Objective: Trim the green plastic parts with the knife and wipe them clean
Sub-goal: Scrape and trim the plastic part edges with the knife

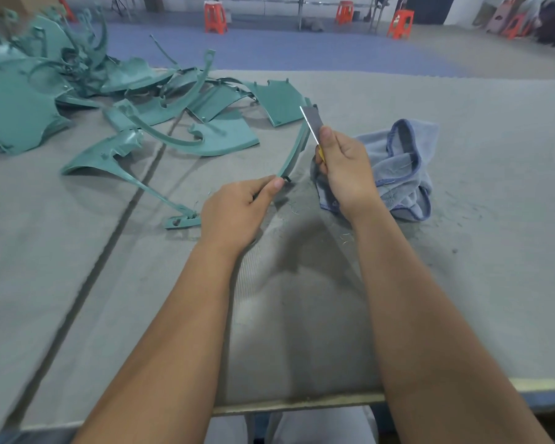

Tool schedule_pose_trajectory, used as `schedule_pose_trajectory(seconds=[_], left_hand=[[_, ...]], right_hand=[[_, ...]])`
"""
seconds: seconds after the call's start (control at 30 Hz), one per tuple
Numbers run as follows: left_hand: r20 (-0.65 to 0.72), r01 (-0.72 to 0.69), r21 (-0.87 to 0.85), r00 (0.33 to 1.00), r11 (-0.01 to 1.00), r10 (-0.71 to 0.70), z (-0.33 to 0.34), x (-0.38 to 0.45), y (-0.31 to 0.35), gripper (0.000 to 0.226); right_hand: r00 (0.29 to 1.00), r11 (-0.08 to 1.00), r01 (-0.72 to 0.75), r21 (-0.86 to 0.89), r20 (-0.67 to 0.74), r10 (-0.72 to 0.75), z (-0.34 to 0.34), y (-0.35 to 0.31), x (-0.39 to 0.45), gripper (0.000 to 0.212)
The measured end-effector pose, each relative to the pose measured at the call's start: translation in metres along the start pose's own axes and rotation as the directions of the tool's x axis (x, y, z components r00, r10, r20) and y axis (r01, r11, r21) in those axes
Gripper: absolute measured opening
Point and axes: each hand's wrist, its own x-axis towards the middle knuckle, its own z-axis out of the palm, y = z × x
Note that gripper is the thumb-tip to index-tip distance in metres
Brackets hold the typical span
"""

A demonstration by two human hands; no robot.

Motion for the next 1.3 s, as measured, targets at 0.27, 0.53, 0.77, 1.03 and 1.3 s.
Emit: schedule_pose_trajectory(seconds=[0.27,0.53,0.77,1.03,1.3], left_hand=[[-0.018,-0.007,0.007,1.000,1.000,0.008,0.001,0.002,-0.001,0.028],[0.000,-0.001,-0.005,1.000,1.000,0.001,-0.003,0.001,0.001,0.027],[0.024,-0.034,-0.013,0.999,0.999,0.035,-0.002,0.002,-0.001,0.034],[-0.081,0.003,0.090,0.997,0.996,0.004,-0.003,0.001,0.008,0.044],[-0.151,0.094,0.108,0.986,0.990,-0.077,-0.005,0.002,0.010,0.040]], right_hand=[[0.993,0.998,-0.041,0.040,0.109,0.036,0.006,0.003,-0.013,0.045],[0.994,0.990,0.048,-0.136,0.106,-0.034,0.012,-0.005,-0.012,0.042],[0.976,0.981,0.071,-0.180,0.217,-0.030,0.017,0.002,-0.026,0.045],[0.940,0.978,-0.208,-0.006,-0.276,0.198,0.010,0.007,-0.022,0.014],[0.994,0.537,0.062,-0.841,0.004,-0.110,0.018,0.005,-0.031,0.028]])
